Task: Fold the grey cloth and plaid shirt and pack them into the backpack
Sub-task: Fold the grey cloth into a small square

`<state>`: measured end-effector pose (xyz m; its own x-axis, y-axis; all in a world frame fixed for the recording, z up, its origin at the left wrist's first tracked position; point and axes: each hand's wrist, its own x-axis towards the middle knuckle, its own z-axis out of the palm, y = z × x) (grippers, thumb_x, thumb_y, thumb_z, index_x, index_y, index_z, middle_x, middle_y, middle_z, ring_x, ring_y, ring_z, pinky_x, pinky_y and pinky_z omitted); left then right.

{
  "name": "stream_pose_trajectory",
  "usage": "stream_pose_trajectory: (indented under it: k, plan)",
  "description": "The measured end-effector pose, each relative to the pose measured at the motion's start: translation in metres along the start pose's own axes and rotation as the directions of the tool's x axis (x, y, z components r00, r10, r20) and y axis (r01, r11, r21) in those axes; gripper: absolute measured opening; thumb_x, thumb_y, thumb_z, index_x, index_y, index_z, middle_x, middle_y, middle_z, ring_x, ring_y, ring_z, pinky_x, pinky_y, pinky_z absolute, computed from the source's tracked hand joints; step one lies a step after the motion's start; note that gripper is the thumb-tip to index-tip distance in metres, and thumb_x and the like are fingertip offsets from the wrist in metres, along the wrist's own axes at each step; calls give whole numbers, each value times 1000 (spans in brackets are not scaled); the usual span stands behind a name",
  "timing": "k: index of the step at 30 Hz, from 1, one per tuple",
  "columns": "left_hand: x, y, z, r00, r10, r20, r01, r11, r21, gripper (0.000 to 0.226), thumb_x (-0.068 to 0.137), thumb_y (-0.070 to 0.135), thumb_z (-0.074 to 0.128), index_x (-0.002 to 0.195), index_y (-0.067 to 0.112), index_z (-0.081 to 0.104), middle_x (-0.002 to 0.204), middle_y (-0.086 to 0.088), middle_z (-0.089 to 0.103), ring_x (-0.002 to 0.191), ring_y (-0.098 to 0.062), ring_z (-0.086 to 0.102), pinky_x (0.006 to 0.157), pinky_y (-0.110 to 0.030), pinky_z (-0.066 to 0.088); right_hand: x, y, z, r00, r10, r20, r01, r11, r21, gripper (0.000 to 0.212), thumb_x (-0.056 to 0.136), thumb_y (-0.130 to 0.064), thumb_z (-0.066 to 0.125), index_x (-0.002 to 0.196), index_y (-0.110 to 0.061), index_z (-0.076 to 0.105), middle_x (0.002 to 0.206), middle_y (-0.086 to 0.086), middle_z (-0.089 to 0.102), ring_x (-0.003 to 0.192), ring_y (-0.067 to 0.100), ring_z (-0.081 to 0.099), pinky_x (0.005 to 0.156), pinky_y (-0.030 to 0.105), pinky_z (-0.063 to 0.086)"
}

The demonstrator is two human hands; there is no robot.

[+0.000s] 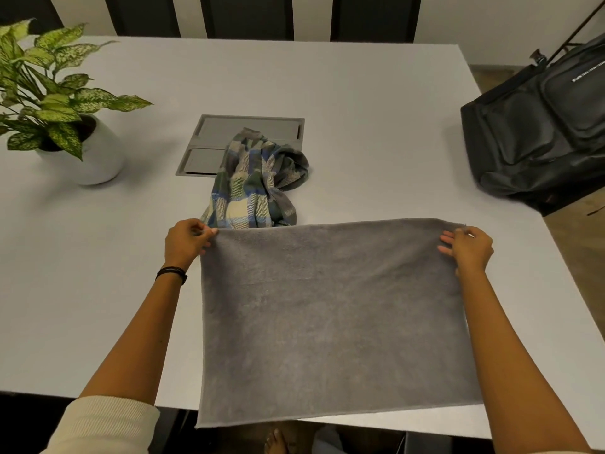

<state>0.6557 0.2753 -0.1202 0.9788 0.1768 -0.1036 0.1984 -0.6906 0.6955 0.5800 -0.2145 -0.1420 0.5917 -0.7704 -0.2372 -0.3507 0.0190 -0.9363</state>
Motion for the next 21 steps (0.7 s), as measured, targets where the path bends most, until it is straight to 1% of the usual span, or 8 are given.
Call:
stream_pose_trajectory:
  k: [2,4,6,8,11,14,18,21]
  plan:
    - [1,3,0,999,13,-36,-13,1000,-6,25,85,26,66,88,1,63,89,-18,67,74,-27,58,73,-30,47,2,-2,-1,1000,6,11,-6,1000,17,22,95,-7,48,113,2,55,109,20,64,96,25,66,58,20,57]
    - [3,4,-1,999,8,-51,-10,1000,-23,29,85,25,66,91,-3,64,96,-21,67,87,-32,60,81,-36,47,4,-4,-1,1000,1,14,-1,1000,10,19,94,-8,50,109,-1,58,112,17,64,98,21,66,61,18,57]
    - [4,5,-1,999,3,-52,-6,998,-55,29,86,23,65,93,-5,63,98,-23,66,94,-35,60,84,-39,48,5,-8,-1,1000,-19,23,20,1000,-16,16,93,-10,52,106,-4,60,112,15,64,99,20,65,64,16,56]
    - [4,7,-1,998,7,-60,-13,995,-94,29,86,21,65,94,-7,63,99,-24,65,93,-35,60,83,-38,48,6,-11,1,999,-41,35,42,998,-44,11,92,-11,54,101,-10,60,111,14,64,98,19,64,70,19,56]
    - [1,12,-2,996,30,-78,-41,989,-143,26,87,18,64,95,-7,63,100,-24,65,86,-26,56,81,-34,47,8,-16,3,998,-38,59,41,997,-59,11,90,-12,58,100,-14,60,112,13,63,93,17,59,77,26,55]
    - [-1,13,-5,996,39,-86,-53,986,-161,27,88,20,62,97,-6,65,100,-23,66,84,-23,56,80,-34,48,7,-22,5,995,5,104,-5,1000,-2,12,89,-12,59,100,-17,58,114,9,62,102,18,58,81,27,54]
    - [-9,8,-7,995,48,-88,-63,983,-173,30,91,23,57,99,-3,68,96,-21,67,83,-25,57,74,-32,47,-1,-25,0,988,76,135,-90,990,106,17,93,-7,45,104,-13,56,121,9,60,110,19,59,82,29,54]
    - [-16,2,-8,996,19,-91,-37,980,-197,29,91,22,58,97,-4,69,91,-19,67,79,-25,59,64,-23,47,-10,-22,-7,988,98,116,-115,982,147,20,92,-5,41,104,-11,57,120,10,61,109,20,60,81,30,54]
